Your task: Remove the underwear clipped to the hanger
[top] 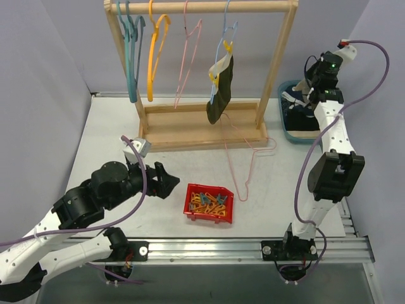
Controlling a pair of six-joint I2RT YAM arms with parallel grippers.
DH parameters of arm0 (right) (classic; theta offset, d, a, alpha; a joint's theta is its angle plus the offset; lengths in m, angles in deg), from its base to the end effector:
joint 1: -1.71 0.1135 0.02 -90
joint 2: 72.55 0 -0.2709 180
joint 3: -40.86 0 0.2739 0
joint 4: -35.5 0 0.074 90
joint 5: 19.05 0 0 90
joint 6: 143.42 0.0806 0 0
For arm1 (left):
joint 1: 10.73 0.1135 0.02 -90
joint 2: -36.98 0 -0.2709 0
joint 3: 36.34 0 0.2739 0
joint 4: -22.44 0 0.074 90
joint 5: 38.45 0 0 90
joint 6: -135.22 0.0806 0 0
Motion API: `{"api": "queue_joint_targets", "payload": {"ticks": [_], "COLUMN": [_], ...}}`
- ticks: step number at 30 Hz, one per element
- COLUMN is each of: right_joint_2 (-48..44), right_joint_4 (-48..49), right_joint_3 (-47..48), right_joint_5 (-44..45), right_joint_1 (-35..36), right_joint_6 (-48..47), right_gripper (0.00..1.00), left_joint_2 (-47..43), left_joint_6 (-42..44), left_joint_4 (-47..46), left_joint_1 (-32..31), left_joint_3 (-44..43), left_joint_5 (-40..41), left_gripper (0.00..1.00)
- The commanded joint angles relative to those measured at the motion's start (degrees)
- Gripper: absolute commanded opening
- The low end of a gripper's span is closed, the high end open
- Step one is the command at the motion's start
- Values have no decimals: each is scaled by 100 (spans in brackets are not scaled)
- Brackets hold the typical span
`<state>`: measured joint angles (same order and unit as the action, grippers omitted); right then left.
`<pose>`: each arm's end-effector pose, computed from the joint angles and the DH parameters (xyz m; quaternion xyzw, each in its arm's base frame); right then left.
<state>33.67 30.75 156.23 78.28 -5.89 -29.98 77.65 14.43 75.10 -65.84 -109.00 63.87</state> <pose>0.5136 -0.0789 0.4290 0.2266 0.6408 0.0579 0.7312 0.1226 -0.1458 0.3812 0.1126 0.8123 -0.3207 0.4740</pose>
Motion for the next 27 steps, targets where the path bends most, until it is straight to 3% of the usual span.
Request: {"api": "queue_joint_targets", "payload": {"ticks": [1,4,5,6,7,9,10,13,18,22,25,27], "right_joint_2": [311,751,847,1014,1085,1164,1130,709,-887,-2155,-3148,-3841], "right_joint_4": [484,397,370,353,248,168,116,115,106,-533,-929,-975], "right_joint_3": [276,30,-32,-137,-147,-182,-199,-365,-1225,-2350,-3553,-4424], "right_joint_5": [655,418,392,287,199,-81,-144,-294,-13,137,435,26], "right_joint_1": [-119,-374,-418,-470,-497,-567,-576,-542,-243,108,618,724], "right_joint_6": [-130,90,99,108,125,213,283,582,652,890,1048,1215], "right_gripper": [0,0,5,14,43,62,82,99,100,96,96,96], "left_joint_2": [-173,-190,-191,-173,-173,-164,-173,-182,-164,-147,-120,-138], "left_joint_6": [90,64,55,38,38,29,20,73,152,169,161,152], "left_joint_4": [-345,-388,-397,-380,-371,-327,-327,-353,-379,-520,-599,-643], "left_joint_1": [62,97,106,115,123,150,159,202,282,361,475,545], "left_joint_3": [103,217,252,270,288,297,297,305,323,499,578,587], "left_joint_5": [245,263,263,254,236,236,236,280,263,26,-229,-369], "left_gripper": [94,94,94,94,94,94,94,94,94,94,94,94]}}
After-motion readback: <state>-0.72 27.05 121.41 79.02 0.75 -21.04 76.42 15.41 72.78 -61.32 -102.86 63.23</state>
